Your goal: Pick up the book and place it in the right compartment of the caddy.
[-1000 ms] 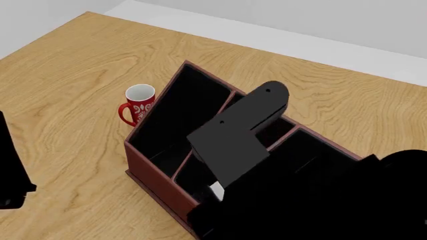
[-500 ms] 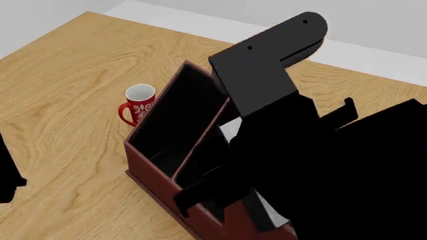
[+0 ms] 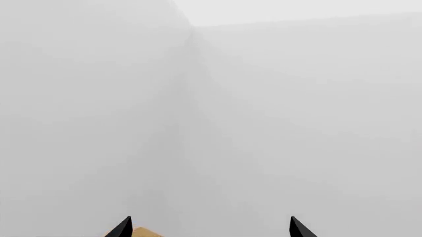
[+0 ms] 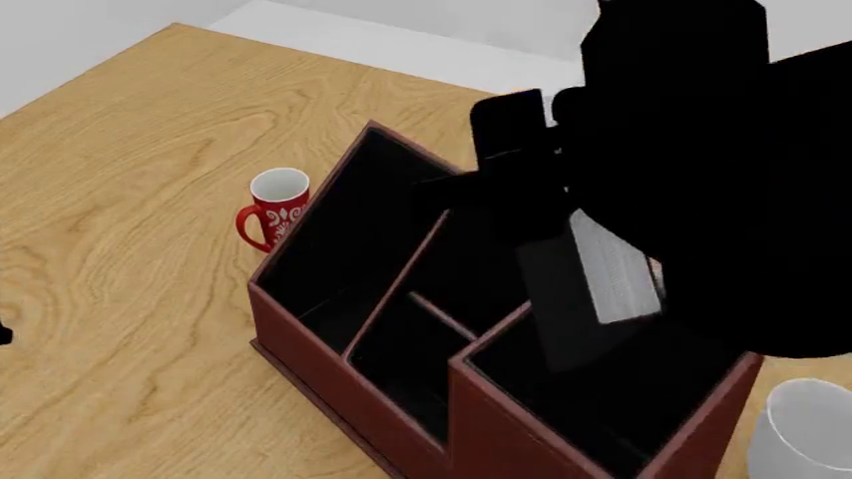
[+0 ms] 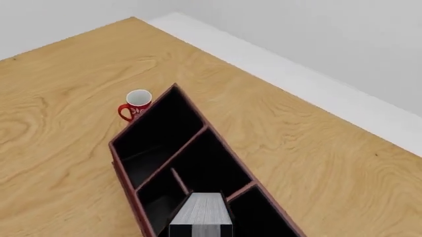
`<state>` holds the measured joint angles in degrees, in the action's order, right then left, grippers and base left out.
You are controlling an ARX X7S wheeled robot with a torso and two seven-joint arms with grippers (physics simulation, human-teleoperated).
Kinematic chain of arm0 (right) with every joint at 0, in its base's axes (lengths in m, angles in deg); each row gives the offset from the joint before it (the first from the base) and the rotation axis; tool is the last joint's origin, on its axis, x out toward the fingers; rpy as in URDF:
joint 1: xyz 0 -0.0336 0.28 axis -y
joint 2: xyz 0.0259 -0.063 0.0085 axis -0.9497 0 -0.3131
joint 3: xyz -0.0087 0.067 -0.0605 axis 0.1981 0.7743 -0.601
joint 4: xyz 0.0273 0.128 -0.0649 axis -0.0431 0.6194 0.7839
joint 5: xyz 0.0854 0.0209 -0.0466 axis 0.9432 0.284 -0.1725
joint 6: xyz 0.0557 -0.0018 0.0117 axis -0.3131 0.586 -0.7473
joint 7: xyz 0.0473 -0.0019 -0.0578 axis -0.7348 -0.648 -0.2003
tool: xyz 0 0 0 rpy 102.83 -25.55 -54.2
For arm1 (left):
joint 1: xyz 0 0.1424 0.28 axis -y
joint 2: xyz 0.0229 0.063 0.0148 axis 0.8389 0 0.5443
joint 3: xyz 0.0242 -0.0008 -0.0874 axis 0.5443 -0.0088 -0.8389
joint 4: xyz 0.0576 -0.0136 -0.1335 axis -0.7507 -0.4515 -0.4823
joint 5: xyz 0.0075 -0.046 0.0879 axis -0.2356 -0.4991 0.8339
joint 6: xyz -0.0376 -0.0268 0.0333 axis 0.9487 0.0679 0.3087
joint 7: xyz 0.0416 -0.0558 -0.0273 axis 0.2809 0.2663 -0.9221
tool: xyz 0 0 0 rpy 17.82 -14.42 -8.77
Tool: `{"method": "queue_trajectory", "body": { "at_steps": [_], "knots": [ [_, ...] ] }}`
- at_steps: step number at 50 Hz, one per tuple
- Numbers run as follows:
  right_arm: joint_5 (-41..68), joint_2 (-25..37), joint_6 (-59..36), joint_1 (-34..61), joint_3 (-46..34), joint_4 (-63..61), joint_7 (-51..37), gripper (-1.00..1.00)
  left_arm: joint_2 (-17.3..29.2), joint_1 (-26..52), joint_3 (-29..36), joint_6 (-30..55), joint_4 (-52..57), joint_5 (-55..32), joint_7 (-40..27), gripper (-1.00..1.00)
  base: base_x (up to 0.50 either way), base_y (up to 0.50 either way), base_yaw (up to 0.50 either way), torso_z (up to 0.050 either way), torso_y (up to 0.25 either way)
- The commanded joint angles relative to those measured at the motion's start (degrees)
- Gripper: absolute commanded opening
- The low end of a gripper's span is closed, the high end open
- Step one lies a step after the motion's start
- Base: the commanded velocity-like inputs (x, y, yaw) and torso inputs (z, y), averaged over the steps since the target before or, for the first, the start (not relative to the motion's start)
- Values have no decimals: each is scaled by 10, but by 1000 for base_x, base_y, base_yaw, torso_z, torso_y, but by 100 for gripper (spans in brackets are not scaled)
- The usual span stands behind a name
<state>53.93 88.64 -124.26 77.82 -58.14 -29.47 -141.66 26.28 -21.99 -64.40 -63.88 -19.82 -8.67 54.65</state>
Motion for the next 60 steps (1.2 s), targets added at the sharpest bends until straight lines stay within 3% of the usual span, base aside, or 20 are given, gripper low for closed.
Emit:
{"method": "queue_trajectory", "body": {
  "at_steps": [1,15,19,38,60],
  "knots": [
    [9,-1,14,63,-10,102,-28,-100,5,4,-17,5,0,-27,-5,100,0,0,0,0,0],
    [71,-16,4,106,-76,238,-80,-100,9,2,-34,2,2,-49,-9,100,0,0,0,0,1],
    [41,-26,6,111,-78,260,-60,-100,9,3,-33,2,1,-48,-9,100,0,0,0,0,3],
    [-7,-43,63,72,-86,268,-42,-100,13,-2,-44,0,6,-63,-13,100,0,0,0,1,1],
    [-52,-75,59,53,-111,306,13,-100,17,-3,-56,-4,4,-80,-14,100,0,0,0,0,1]
  ]
}}
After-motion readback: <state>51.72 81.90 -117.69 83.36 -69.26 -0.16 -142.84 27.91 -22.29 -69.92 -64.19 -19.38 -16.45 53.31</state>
